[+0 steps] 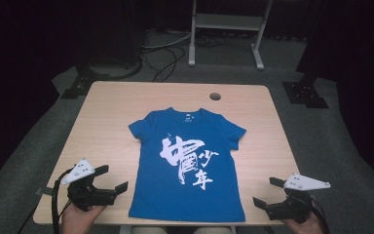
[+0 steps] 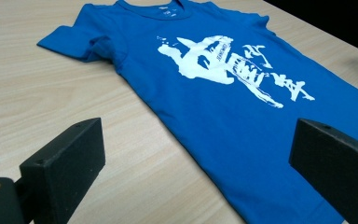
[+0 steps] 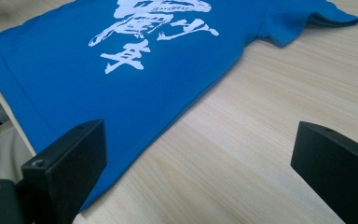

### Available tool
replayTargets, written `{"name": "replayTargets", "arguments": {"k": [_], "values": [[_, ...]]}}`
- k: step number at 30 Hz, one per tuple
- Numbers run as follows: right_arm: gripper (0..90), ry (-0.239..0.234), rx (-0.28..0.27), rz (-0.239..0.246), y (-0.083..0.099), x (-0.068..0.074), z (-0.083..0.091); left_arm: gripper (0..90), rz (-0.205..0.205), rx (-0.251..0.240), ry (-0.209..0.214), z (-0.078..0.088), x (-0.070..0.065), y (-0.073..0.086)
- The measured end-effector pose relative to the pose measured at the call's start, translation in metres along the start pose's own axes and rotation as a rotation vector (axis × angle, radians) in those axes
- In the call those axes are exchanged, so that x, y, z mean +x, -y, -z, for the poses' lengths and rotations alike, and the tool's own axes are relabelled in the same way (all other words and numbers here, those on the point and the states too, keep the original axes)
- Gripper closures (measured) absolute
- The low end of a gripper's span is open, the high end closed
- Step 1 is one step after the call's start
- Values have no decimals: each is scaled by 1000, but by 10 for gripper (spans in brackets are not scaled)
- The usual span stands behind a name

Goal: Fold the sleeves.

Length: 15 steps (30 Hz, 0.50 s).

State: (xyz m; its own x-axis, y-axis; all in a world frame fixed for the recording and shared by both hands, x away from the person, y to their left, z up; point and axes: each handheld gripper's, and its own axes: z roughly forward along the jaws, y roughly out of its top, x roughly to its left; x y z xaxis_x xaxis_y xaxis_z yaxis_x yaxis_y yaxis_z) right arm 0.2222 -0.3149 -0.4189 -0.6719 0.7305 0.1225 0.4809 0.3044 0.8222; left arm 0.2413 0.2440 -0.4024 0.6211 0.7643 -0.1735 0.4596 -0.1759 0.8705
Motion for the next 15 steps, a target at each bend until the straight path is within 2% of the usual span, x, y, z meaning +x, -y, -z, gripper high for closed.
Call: {"name": "replayTargets", "arguments": {"k": [11,15], "values": [[37,2,-4,-8,2,-1,1,30,-5,4,15,-10,5,-10],[37,6,-6,-7,2,0,3,30,-19,18,26,-17,6,-16]]}}
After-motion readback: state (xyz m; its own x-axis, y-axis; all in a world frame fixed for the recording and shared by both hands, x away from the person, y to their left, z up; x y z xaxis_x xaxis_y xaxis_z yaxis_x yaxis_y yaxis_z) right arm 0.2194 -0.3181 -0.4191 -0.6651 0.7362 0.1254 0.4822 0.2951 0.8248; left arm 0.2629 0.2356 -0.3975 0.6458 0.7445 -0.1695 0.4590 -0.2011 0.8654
